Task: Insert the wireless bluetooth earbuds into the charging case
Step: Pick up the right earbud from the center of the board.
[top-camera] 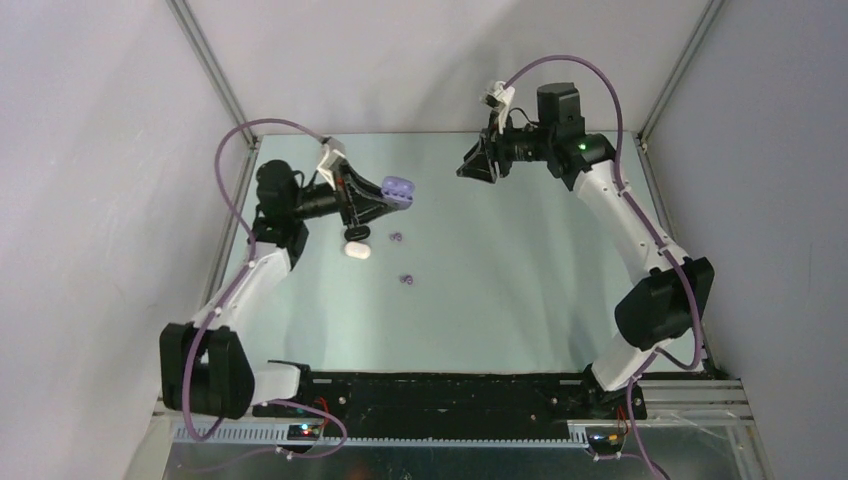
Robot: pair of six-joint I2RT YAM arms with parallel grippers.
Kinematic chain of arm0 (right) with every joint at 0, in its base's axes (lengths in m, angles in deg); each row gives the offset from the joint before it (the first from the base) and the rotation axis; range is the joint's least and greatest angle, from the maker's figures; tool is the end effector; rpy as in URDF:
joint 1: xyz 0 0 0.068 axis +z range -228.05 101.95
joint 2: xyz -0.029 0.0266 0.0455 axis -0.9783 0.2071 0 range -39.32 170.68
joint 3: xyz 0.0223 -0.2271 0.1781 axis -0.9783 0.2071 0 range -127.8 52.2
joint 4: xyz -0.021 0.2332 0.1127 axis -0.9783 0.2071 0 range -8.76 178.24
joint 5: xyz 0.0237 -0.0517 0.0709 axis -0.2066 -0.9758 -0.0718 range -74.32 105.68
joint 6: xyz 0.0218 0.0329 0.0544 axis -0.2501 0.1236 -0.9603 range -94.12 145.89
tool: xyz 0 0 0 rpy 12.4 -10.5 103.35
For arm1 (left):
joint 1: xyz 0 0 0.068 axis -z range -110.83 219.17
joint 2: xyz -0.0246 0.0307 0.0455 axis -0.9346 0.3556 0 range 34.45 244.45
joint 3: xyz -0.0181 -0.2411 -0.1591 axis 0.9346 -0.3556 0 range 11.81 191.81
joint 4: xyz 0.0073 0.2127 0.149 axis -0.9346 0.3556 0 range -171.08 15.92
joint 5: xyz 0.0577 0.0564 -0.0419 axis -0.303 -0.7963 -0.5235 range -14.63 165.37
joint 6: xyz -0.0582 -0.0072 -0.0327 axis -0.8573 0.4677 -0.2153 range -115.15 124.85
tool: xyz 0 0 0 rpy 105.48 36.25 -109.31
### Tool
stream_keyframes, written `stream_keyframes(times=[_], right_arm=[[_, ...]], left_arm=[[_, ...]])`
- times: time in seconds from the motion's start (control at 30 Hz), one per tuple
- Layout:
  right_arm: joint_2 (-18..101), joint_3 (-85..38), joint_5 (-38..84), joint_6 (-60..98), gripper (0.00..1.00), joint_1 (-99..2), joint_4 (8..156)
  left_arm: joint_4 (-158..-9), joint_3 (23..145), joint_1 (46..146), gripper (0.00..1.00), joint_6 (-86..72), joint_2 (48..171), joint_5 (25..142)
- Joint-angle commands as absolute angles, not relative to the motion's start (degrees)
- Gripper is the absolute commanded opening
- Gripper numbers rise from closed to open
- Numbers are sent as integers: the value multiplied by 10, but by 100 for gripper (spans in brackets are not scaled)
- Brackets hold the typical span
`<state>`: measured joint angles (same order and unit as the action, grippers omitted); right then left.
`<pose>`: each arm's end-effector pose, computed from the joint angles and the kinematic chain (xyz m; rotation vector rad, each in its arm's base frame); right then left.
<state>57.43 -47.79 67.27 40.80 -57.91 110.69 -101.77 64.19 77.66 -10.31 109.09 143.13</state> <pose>0.3505 0.1733 0.4189 -1.1072 1.6250 0.9625 0.2771 -0.0914 0.3454 0.8607 1.5012 -1.2408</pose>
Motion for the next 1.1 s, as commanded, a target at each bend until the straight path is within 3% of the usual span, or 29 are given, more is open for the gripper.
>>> stream_keyframes(times=[0.0,0.3,0.77,1.07], right_arm=[[525,-451,594,430,50,-575,1124],[459,-384,480,515,56,-538,1192],[528,-359,578,593,55,-514,1126],[565,-375,541,668,52,-436,1161]], left_arm=[[-1115,639,761,0,-183,1023,1394],[-1193,640,742,0,-249,986,1350],[-1188,631,654,0,-286,1033,1407],[-1252,585,637,0,-341,993,1390]])
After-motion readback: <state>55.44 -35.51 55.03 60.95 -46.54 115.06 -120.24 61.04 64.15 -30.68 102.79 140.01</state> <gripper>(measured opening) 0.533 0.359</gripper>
